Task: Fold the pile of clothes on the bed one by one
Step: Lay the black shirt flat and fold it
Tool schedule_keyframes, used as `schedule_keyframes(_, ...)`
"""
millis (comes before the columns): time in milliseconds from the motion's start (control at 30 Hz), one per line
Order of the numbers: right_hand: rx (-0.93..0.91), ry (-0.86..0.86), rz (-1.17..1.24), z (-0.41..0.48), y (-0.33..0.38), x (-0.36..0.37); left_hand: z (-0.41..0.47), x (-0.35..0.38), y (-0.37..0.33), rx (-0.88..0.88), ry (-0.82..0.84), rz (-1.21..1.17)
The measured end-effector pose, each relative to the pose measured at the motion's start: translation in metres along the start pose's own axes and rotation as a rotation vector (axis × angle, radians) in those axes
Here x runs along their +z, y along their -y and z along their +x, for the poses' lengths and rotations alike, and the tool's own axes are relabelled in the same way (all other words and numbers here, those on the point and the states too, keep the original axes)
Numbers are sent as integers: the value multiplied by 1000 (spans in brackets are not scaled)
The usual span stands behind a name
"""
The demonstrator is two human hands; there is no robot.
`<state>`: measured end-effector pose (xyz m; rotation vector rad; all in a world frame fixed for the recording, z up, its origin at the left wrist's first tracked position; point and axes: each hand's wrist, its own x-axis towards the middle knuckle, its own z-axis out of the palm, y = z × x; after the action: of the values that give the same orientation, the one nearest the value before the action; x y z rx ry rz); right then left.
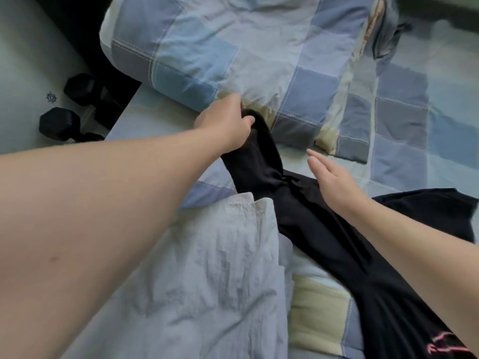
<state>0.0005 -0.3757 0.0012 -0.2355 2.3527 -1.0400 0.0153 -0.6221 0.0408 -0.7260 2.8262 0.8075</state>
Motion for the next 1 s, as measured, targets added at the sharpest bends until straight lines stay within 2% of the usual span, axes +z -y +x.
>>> schedule_keyframes(100, 58, -4, 239, -30, 23, -37, -17, -13, -57, 111, 3, -75)
schedule_keyframes(233, 155, 2, 512, -73, 35, -88, -60, -10, -139, 219, 88, -185)
schedule_keyframes(333, 222, 10, 740, -102, 28, -122, -93, 5, -190, 284, 156, -234)
schedule_keyframes(433, 253, 1, 884, -140, 2, -166, -133, 28, -245, 279, 220, -311)
schedule_keyframes(600, 306, -74, 953, -193, -74, -236, -189, 83, -328, 265, 352, -373)
schedule_keyframes(1000, 402, -126, 990, -278, -255, -387, -313, 250, -499, 60, 419, -602)
